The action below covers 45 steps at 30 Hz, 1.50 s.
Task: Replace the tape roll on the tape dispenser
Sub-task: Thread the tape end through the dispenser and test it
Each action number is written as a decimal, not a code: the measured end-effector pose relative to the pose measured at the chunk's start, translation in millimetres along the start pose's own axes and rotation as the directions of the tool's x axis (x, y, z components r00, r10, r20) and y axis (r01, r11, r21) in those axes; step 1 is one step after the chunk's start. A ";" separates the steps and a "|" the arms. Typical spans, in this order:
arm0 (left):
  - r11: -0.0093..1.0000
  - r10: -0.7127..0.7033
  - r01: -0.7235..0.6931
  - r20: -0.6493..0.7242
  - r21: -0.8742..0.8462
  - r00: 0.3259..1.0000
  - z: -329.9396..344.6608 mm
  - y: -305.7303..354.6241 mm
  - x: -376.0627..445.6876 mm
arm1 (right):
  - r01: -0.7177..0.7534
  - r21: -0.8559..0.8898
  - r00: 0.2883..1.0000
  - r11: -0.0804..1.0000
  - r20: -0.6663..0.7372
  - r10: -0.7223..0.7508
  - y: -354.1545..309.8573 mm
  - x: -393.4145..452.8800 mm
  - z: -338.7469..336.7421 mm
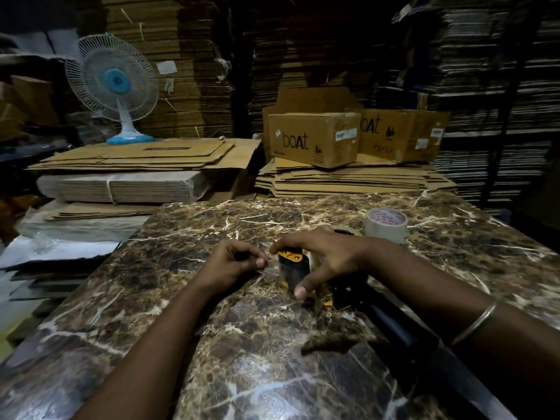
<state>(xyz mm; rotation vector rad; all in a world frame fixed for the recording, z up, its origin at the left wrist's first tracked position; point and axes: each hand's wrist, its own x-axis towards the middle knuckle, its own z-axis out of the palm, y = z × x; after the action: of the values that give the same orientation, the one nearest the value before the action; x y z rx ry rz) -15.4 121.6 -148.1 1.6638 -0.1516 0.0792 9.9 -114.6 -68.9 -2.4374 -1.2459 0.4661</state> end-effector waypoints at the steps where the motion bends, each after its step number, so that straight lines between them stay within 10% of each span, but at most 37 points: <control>1: 1.000 -0.001 0.001 0.014 -0.001 1.000 -1.4 -0.4 0.3 | -0.002 -0.023 1.000 1.000 0.018 0.003 1.6 0.2 -1.8; 34: 0.932 0.128 -0.182 0.184 0.312 0.974 -20.7 -1.0 11.1 | 0.003 -0.082 0.984 0.997 -0.179 -0.018 7.9 8.3 4.9; 45: 0.964 -0.135 0.014 0.439 0.267 0.889 -30.8 7.1 32.0 | 0.126 0.075 0.978 0.989 -0.179 -0.111 28.5 16.6 3.8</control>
<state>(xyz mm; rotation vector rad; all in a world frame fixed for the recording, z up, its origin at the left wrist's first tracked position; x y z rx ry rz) 16.3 149.9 -133.5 1.9253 -0.4474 -0.3697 37.4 -115.8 -87.4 -2.2630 -1.2611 0.2608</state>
